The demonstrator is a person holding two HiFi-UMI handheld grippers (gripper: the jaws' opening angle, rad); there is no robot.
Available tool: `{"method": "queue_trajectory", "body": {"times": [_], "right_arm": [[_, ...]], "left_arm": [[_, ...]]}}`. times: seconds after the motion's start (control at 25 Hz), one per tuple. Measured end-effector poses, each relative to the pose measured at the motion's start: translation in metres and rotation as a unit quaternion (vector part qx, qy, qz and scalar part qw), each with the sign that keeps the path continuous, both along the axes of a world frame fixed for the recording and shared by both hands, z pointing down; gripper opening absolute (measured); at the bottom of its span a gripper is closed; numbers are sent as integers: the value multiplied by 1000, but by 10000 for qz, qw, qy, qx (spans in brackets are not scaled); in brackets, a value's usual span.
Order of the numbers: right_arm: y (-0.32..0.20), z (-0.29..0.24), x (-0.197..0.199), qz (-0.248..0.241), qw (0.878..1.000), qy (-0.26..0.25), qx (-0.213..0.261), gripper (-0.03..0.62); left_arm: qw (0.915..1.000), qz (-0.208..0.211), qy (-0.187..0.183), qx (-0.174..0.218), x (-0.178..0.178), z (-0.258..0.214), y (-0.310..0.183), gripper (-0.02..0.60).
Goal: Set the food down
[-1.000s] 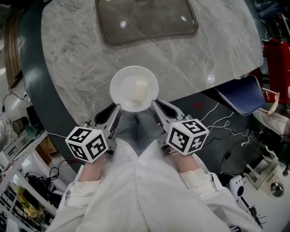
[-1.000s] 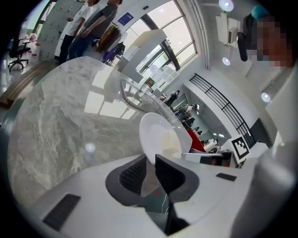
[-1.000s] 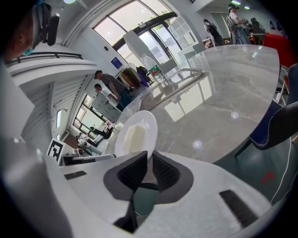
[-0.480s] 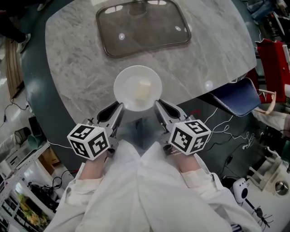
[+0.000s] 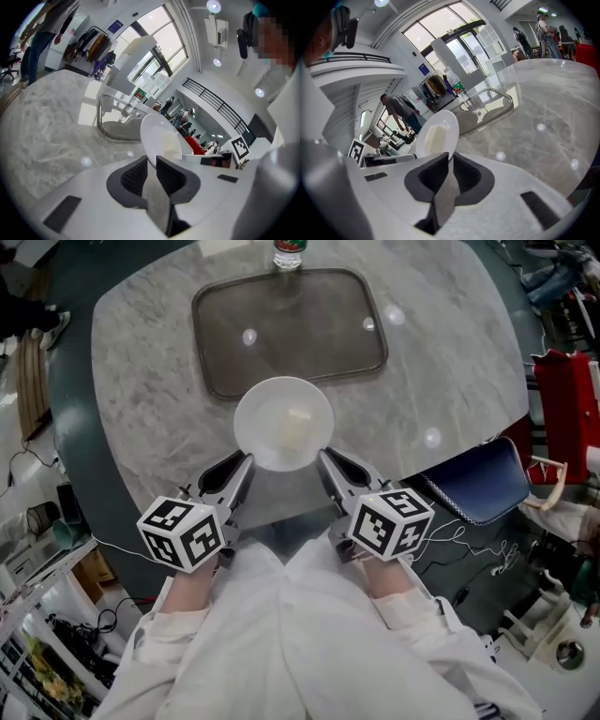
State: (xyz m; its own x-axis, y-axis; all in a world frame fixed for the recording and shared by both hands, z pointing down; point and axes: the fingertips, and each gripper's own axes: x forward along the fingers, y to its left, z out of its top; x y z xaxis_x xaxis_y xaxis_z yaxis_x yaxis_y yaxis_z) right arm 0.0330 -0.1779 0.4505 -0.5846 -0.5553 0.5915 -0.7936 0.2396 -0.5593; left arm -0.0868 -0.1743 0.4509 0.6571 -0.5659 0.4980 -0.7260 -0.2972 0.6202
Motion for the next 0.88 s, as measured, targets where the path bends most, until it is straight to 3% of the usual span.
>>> {"method": "queue_trajectory", "body": {"times": [0.52, 0.88], "right_arm": [[-100, -1, 30, -350, 9993, -146, -53, 25], [-159, 10, 23, -698, 9971, -225, -192, 25]], "left_arm": [[9986, -530, -51, -40, 30, 0, -87, 63], [9955, -914, -215, -143, 26, 6, -135, 63]]}}
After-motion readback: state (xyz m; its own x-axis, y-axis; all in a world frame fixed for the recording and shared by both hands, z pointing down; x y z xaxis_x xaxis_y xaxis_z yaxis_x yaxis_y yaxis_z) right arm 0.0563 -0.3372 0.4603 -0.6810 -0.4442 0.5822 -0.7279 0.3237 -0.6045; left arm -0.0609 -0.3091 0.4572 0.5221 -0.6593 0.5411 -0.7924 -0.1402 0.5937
